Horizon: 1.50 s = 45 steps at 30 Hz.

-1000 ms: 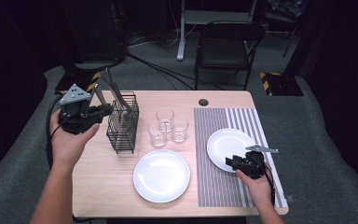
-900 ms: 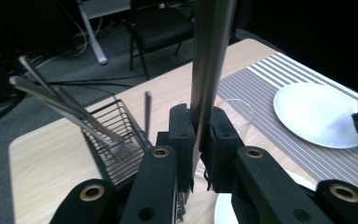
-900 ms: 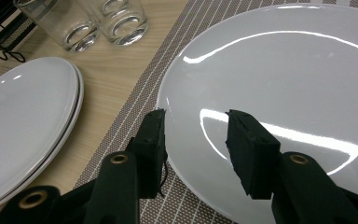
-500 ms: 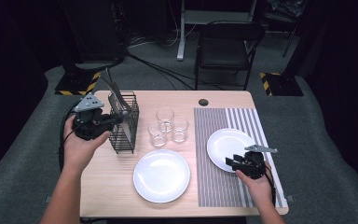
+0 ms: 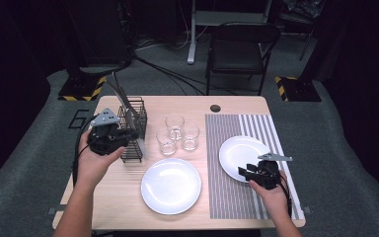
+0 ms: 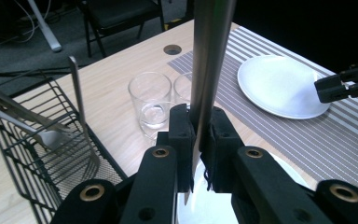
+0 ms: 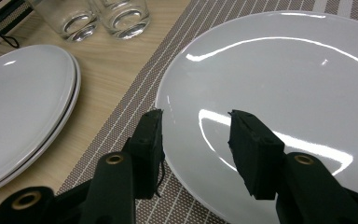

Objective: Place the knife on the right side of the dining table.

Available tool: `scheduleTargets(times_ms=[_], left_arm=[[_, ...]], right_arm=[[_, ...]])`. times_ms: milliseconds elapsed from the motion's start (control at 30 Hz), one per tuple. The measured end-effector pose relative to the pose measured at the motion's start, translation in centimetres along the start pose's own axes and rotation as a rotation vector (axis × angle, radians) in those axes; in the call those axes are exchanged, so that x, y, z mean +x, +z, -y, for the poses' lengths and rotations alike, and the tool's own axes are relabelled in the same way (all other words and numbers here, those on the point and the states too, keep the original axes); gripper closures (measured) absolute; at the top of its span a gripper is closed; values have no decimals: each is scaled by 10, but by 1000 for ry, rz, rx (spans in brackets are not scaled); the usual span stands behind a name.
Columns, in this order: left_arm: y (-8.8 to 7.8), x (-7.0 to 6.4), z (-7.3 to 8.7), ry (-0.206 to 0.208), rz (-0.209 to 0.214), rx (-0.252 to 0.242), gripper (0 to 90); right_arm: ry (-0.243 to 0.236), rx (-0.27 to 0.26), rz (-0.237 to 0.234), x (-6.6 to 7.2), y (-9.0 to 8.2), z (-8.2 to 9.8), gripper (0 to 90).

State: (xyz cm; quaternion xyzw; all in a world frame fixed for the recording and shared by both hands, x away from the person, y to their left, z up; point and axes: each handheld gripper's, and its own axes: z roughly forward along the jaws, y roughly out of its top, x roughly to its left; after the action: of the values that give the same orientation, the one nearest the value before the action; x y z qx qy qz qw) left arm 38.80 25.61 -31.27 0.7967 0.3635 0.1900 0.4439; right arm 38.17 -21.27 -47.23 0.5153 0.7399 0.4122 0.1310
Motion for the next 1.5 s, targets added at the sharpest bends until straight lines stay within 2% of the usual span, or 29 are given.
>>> scheduleTargets(times_ms=[133,300,833,933,1067,1500], left_arm=[[5,-3,3,8,6,5,824],[12,-9,7,19,8,16,824],[40,-24,17,23,79,49,824],[42,-26,18,33,94,54,825],[48,-32,18,63,116,67,824],[56,-38,22,66,150,75,825]], right_arm=[[-18,-4,2,3,-1,-1,545],[-16,-3,2,4,-3,-2,549],[-37,-8,-24,10,-5,-7,565],[-44,-7,-41,13,-5,-10,568],[-76,-12,-65,17,-7,-14,579],[-97,-10,-98,25,-10,-25,604]])
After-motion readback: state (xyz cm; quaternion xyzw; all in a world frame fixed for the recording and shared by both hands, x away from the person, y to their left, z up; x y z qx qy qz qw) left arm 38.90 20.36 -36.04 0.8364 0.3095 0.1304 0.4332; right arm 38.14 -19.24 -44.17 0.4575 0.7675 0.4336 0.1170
